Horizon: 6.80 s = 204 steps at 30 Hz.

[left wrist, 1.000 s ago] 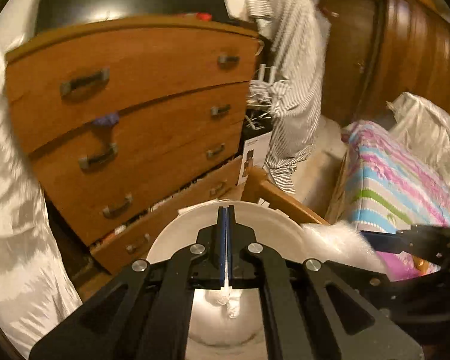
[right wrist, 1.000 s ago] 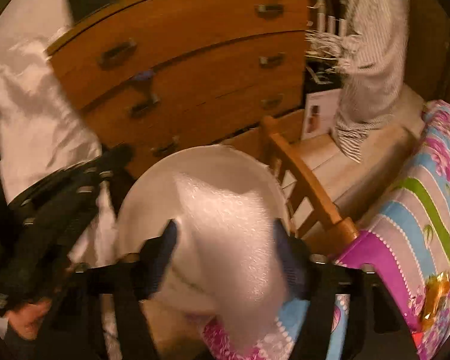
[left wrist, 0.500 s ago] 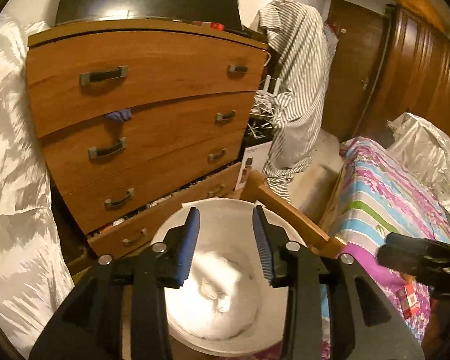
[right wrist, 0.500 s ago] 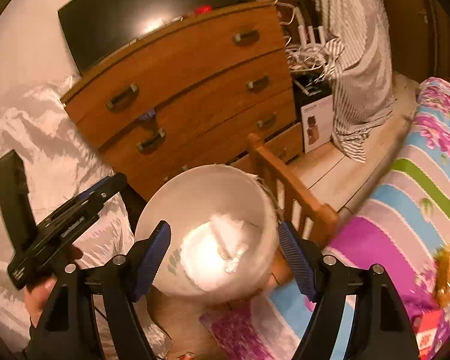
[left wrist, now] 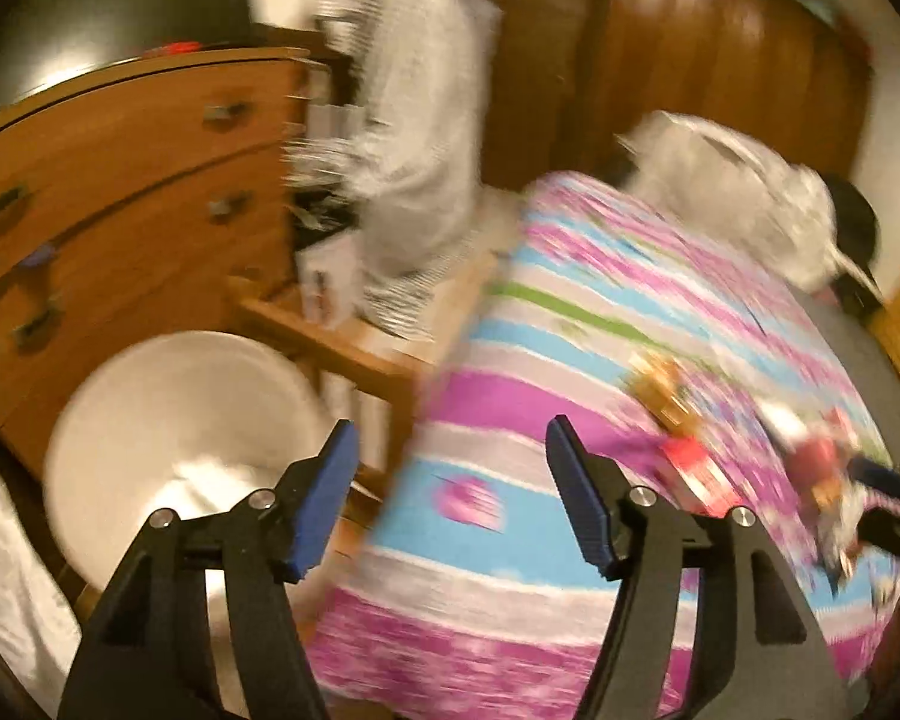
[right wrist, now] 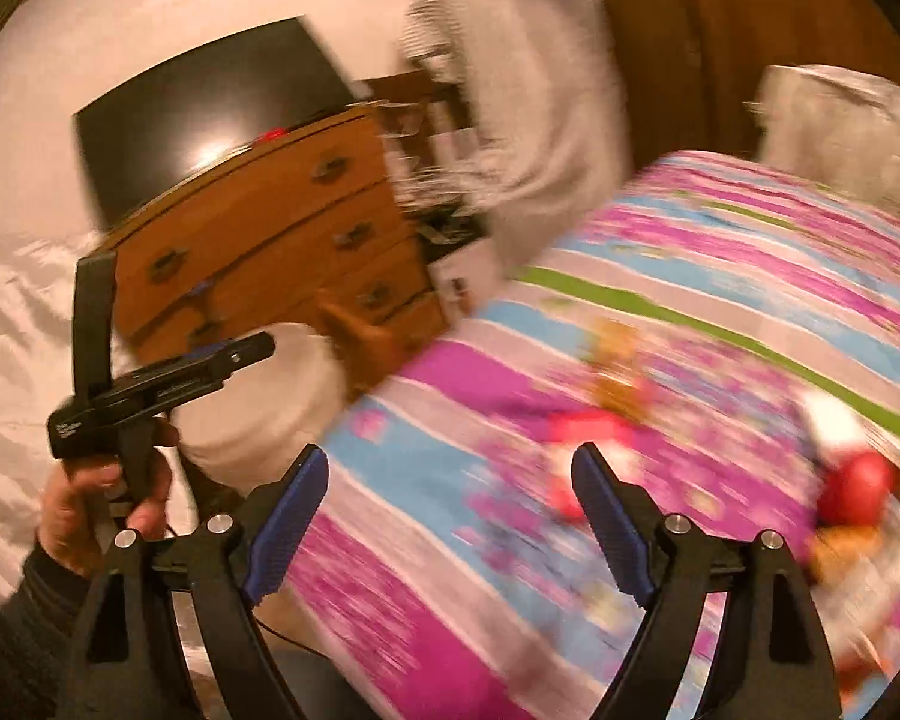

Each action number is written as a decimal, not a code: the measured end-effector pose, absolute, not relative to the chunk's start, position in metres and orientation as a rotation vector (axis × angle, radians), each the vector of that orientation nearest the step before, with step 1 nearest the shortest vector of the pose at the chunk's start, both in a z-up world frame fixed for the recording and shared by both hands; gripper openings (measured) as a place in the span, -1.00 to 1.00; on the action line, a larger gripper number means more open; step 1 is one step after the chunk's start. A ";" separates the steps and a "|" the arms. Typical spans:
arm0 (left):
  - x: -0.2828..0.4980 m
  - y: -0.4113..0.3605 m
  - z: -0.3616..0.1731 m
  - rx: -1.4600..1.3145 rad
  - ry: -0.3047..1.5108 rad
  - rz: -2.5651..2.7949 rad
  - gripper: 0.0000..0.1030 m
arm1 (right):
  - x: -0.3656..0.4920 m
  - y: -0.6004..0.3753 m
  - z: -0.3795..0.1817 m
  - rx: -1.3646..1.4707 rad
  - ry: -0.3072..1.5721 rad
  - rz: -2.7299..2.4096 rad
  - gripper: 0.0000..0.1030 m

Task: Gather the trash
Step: 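Move both tools back over the bed toward the remaining trash, then grasp the red cigarette box with left tool while right tool grasps the beige cloth ball, then carry the cigarette box and cloth ball with both tools over the white bucket, then open both tools to drop the cigarette box and cloth ball into the bucket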

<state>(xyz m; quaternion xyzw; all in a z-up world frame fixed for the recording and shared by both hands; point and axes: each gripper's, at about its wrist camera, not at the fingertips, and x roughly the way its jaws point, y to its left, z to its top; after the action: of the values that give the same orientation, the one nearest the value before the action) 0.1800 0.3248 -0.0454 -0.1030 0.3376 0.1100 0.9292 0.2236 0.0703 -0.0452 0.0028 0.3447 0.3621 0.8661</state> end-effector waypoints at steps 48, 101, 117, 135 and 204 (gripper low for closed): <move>0.246 0.079 -0.133 0.000 0.839 -0.079 0.32 | 0.163 -0.292 -0.210 0.041 0.798 0.145 0.62; 0.158 0.025 -0.047 0.021 0.459 0.044 0.04 | 0.145 -0.197 -0.083 0.036 0.432 0.111 -0.16; 0.149 0.000 -0.036 0.014 0.413 0.030 0.04 | 0.125 -0.161 -0.036 -0.031 0.325 0.074 -0.16; 0.149 0.088 -0.004 -0.034 0.386 0.215 0.04 | 0.144 -0.072 0.006 -0.072 0.298 0.270 -0.16; 0.112 0.562 -0.081 -0.423 0.834 0.596 0.10 | 0.276 0.556 -0.064 -0.372 1.023 1.036 0.29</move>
<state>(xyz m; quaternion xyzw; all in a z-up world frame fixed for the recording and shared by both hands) 0.1125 0.5616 -0.0808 -0.2007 0.3959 0.2829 0.8503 0.2761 0.5560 -0.0635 -0.1689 0.4647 0.4706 0.7308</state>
